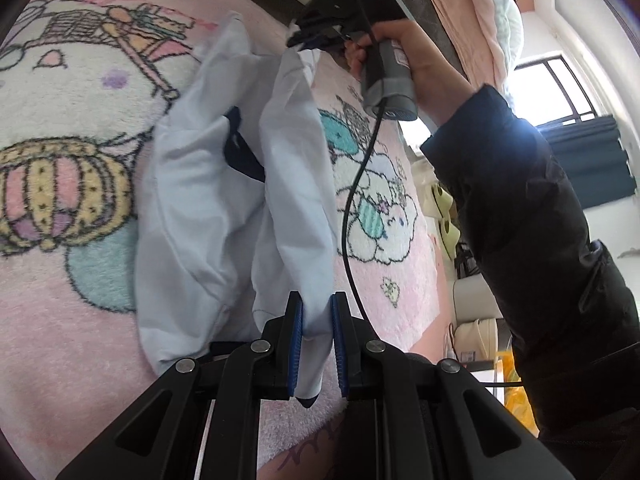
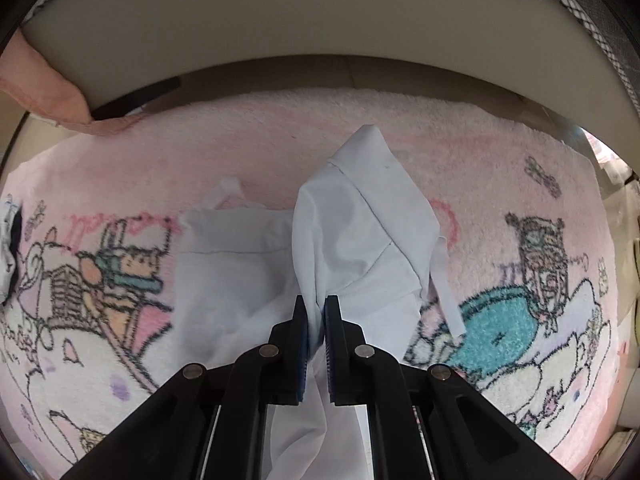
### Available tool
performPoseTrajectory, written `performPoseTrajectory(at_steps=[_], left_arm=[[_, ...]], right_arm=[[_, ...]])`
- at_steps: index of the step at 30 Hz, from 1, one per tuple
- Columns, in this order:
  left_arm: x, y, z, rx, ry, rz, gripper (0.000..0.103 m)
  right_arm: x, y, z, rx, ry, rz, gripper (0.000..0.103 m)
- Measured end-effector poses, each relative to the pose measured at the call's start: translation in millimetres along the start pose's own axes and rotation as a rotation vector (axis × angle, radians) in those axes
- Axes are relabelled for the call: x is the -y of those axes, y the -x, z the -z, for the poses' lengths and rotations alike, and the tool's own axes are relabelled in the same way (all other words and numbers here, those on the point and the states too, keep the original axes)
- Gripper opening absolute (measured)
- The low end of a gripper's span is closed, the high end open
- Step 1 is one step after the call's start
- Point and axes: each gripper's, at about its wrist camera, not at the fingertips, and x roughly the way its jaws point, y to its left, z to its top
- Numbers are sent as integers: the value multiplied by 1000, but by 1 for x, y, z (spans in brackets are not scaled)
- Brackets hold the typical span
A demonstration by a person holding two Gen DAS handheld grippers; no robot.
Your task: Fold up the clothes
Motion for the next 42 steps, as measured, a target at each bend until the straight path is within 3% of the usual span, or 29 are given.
performPoseTrajectory(at_steps=[9, 16, 18, 19, 20, 21, 23, 25, 28, 42], left_arm=[[-24, 26, 2, 56, 67, -14, 12], [-29, 12, 2, -37, 61, 48, 13], [-23, 5, 1, -57, 29, 27, 17], [-19, 1, 0, -64, 9, 6, 21], [-17, -2, 0, -71, -10, -15, 35], [-16, -3, 0, -73, -18, -30, 56], [-21, -5, 1, -77, 18, -1, 69], [-28, -7, 2, -83, 62, 29, 70], [-32, -14, 1, -92, 71, 28, 71], [-18, -55, 1, -181, 67, 51, 71]], right_arm=[[3, -2, -19, 39, -21, -45, 3], [-20, 1, -20, 19, 49, -16, 3], [-21, 0, -19, -1, 59, 2, 4], [-21, 0, -18, -10, 58, 11, 6], [-21, -1, -18, -20, 57, 12, 12], [-20, -2, -17, -30, 52, 12, 18], [-15, -3, -17, -35, 28, 5, 51], [-10, -3, -16, -25, 1, 13, 60], [-6, -8, -16, -38, -11, 35, 65], [4, -47, -11, -125, -130, 3, 65]])
